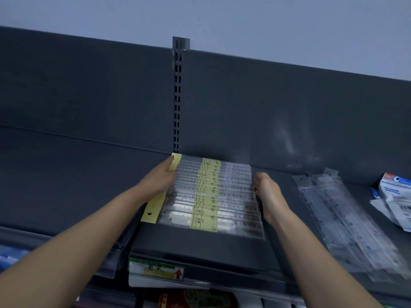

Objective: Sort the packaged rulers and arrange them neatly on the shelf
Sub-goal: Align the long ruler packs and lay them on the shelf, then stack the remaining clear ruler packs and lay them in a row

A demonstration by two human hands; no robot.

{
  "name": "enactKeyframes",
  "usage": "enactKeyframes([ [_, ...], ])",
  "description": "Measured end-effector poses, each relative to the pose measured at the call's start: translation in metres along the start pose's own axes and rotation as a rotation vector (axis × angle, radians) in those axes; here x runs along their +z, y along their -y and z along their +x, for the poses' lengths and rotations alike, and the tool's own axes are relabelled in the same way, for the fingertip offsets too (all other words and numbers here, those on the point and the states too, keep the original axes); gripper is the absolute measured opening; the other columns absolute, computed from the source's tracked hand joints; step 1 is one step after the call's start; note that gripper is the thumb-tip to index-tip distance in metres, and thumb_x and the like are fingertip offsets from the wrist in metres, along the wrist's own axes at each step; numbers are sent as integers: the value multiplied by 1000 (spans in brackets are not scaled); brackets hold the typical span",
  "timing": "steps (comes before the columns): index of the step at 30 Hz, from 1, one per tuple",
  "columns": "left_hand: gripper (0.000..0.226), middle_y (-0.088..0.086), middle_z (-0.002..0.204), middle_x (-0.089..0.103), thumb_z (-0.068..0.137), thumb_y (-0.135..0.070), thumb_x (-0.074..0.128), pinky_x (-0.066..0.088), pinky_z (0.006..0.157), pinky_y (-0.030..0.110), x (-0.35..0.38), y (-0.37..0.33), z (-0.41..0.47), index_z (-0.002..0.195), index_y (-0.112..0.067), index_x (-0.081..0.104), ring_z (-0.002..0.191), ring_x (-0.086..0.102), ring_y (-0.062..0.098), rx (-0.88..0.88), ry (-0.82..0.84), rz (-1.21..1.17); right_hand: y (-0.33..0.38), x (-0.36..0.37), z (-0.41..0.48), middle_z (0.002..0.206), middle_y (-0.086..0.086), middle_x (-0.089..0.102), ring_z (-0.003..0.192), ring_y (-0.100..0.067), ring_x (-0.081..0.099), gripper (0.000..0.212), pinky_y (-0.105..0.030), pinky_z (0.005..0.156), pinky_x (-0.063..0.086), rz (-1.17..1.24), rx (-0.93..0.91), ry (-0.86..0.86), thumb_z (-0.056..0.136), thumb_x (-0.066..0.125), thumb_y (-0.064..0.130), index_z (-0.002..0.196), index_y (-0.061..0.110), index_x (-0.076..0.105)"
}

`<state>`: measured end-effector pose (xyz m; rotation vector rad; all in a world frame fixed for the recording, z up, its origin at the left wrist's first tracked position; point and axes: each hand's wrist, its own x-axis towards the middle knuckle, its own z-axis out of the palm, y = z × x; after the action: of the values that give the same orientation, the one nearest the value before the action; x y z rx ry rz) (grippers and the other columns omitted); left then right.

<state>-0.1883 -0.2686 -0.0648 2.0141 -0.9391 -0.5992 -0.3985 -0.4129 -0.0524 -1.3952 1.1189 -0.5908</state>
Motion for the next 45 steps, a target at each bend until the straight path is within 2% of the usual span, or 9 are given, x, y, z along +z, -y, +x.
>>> enactKeyframes([
  [11,58,-4,161,14,101,-20,35,15,115,29,-4,-1,4,155,-18,13,146,16,15,-15,38,132,2,4,11,129,-10,55,109,-27,59,45,-37,91,44,-33,29,10,87,31,33,107,4,59],
  [12,58,-3,161,14,101,-19,35,15,115,29,-4,-2,4,154,-17,13,147,16,15,-11,45,139,2,4,9,96,-6,60,89,-24,57,35,-35,81,43,-34,17,1,83,31,33,92,10,56],
  [13,58,-3,161,14,101,-18,35,15,115,29,-5,-3,4,154,-17,13,147,16,15,-10,52,146,2,4,10,89,2,38,80,-21,48,23,-34,73,38,-48,13,-2,82,31,32,84,16,48],
  [15,58,-2,161,14,100,-18,34,15,115,28,-7,-5,5,154,-16,14,147,16,16,0,60,170,4,4,6,83,-4,45,77,-20,43,16,-34,70,36,-74,-7,-26,90,31,25,80,18,43],
  [17,57,0,161,14,100,-17,35,16,114,27,-7,-10,4,154,-14,15,147,16,17,34,63,212,2,0,9,113,-2,58,107,-23,54,28,-36,90,40,-146,-103,-51,97,32,24,107,19,57],
  [20,54,5,159,21,100,-16,38,21,111,25,-6,-23,4,152,-9,23,144,23,19,89,56,321,8,-7,5,148,-2,42,137,-20,38,47,-31,108,29,-347,-271,-86,100,38,26,145,13,40],
  [24,37,12,135,51,94,-12,44,37,103,35,-3,-41,12,128,0,53,124,46,27,211,41,552,10,-22,8,139,-8,53,127,-26,48,45,-33,101,39,-773,-401,-118,95,52,28,138,13,50],
  [28,17,6,100,56,90,-13,43,45,90,38,9,-66,19,97,-5,58,106,52,26,376,41,788,13,-40,7,130,-11,59,123,-30,49,42,-36,96,42,-1129,-442,-192,93,54,34,131,18,56],
  [45,31,8,123,57,88,-18,46,37,99,36,155,-162,5,117,-13,58,122,45,26,686,65,1016,0,-181,-15,139,-12,48,129,-32,42,52,-39,103,39,-1345,-126,-238,89,54,43,136,20,47],
])
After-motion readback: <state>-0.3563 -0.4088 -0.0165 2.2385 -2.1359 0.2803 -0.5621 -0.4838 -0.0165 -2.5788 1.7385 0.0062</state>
